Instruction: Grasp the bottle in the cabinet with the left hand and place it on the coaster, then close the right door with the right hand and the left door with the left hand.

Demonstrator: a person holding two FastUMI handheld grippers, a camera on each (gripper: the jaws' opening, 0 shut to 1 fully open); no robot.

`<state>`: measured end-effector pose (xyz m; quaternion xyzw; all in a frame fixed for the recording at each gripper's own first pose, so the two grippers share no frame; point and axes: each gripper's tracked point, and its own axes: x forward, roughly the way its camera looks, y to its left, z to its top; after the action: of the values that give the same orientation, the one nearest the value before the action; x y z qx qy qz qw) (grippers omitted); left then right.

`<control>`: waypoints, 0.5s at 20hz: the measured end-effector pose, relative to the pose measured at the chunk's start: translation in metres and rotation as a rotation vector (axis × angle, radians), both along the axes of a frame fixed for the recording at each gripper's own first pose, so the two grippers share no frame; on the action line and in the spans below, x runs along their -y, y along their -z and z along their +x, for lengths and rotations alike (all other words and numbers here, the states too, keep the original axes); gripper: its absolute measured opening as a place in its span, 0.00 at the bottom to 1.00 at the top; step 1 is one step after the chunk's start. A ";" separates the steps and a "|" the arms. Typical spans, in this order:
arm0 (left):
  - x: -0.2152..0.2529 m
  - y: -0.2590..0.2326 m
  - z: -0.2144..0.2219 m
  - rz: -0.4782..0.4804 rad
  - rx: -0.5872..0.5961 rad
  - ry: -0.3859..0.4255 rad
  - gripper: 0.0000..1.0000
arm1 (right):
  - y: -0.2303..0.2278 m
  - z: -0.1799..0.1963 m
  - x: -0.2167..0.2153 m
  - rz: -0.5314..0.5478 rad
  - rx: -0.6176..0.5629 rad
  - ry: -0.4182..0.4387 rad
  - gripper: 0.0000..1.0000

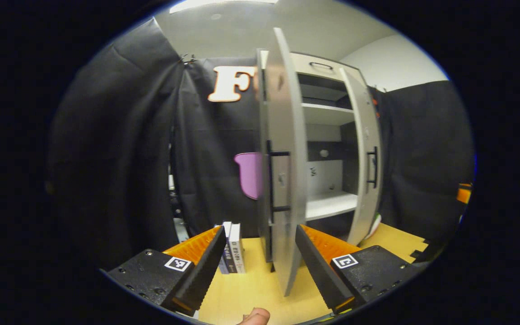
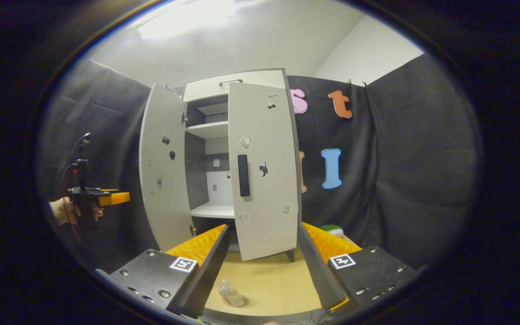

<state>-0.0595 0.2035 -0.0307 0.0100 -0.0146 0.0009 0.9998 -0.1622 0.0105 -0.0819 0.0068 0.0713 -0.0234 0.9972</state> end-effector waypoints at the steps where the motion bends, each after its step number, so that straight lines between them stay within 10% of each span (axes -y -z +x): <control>1: -0.016 -0.011 0.007 -0.011 0.008 -0.033 0.98 | -0.007 -0.018 -0.008 0.027 0.004 0.009 0.87; 10: -0.023 -0.063 0.057 -0.027 0.020 -0.090 0.92 | -0.054 -0.147 -0.050 0.058 0.067 0.051 0.91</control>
<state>-0.0023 0.2266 0.0322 -0.0027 -0.0242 0.0460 0.9986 -0.3088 0.0604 -0.0279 0.0381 0.0385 -0.0464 0.9975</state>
